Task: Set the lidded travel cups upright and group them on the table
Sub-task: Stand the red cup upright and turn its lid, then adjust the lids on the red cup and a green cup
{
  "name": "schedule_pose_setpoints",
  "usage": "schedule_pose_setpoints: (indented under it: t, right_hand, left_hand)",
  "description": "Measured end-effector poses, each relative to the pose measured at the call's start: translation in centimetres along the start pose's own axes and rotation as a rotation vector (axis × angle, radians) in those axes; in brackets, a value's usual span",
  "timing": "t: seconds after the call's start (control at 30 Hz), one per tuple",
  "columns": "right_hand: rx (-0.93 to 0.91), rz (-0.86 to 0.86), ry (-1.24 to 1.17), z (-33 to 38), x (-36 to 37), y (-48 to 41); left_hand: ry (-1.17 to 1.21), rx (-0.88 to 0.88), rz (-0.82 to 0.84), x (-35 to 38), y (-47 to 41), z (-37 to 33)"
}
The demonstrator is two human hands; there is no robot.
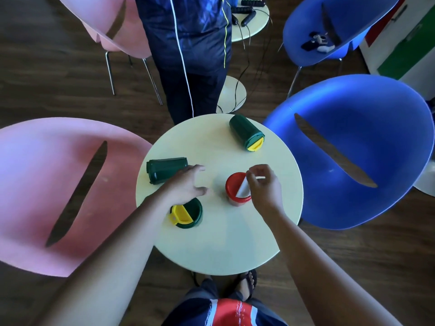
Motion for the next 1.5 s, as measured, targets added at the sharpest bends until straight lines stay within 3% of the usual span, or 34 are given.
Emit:
schedule_pose_setpoints:
  t: [0.1, 0.2, 0.37, 0.67, 0.87, 1.0, 1.13, 1.27, 1.5]
  right_hand:
    - [-0.076, 0.187, 0.024, 1.6, 2.9, 1.9]
    - [-0.100, 0.364, 0.207, 1.4, 6.2, 3.8]
    - [-0.036, 0.491, 0.385, -0.3, 9.6, 5.8]
    - [0.002, 0.351, 0.272, 0.8, 9.5, 4.8]
    - [-0.027, 0.013, 0.117, 2.0, 5.7, 3.4]
    - [-0.069, -0.137, 0.342, 1.2, 3.4, 2.6]
    - [0.001, -0.126, 0.457, -0.2, 2.5, 2.1]
    - [0.071, -0.053, 0.400, -1.0, 2.6, 2.4]
    - [0.091, -0.098, 0.332, -1.5, 2.6, 2.6]
  left_hand:
    - [0.141, -0.135, 0.005, -0.7, 2.1, 3.2]
    - [0.269, -0.267, -0.012, -0.3, 4.2, 5.9]
    - [0.525, -0.376, -0.069, 2.0, 7.0, 8.0]
    - [0.703, -0.356, -0.210, 2.5, 5.7, 6.7]
    - [0.755, -0.303, -0.151, 1.7, 3.0, 4.5]
    - [0.770, -0.316, -0.124, 2.5, 2.0, 3.6]
    - [0.789, -0.321, -0.104, 3.6, 1.9, 3.3]
    - [0.773, -0.319, -0.123, 4.2, 1.8, 3.0]
    - [0.804, -0.332, -0.159, 4.5, 1.8, 2.6]
Point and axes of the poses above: each hand's wrist, its own y-axis away from the middle knuckle, its own x-axis out of the palm, z = x × y, the point moved 3 cm from there along -y, towards the middle knuckle, and after that the axes turned 8 degrees about y, right-handed, at the moved point
